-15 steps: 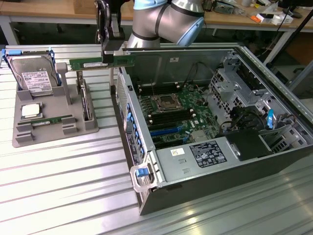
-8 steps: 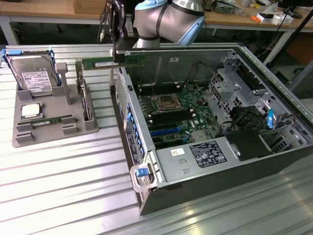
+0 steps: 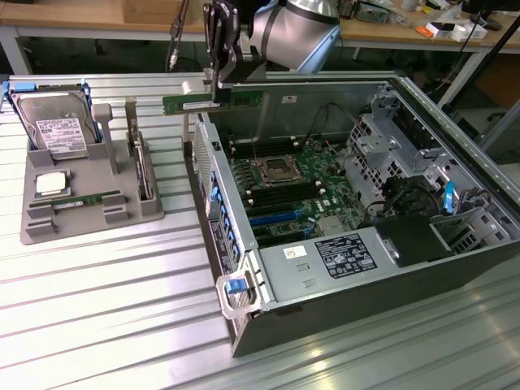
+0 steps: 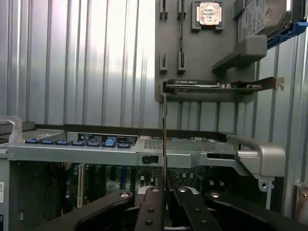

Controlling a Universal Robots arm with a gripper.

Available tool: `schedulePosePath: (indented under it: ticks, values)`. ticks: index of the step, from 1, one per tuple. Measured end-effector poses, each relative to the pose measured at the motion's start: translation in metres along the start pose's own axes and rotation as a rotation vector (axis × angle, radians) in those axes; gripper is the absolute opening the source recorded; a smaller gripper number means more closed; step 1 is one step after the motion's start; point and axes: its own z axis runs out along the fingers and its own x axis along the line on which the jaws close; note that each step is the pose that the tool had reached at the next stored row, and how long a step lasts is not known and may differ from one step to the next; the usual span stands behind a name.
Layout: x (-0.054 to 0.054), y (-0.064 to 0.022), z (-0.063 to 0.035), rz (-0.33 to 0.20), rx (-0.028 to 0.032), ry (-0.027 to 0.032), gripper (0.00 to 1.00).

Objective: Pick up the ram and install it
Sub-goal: 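Pick up the ram and move it above insertion slot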

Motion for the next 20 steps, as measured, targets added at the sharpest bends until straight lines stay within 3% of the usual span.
schedulePosePath:
  ticks: [12, 16, 20]
  values:
    - [0.002, -0.0299, -0.0012, 0.0, 0.0, 0.0, 0.13]
    - [0.002, -0.0458, -0.0019, 0.0, 0.0, 0.0, 0.13]
    - [0.003, -0.053, -0.0022, 0.0, -0.0001, 0.0001, 0.13]
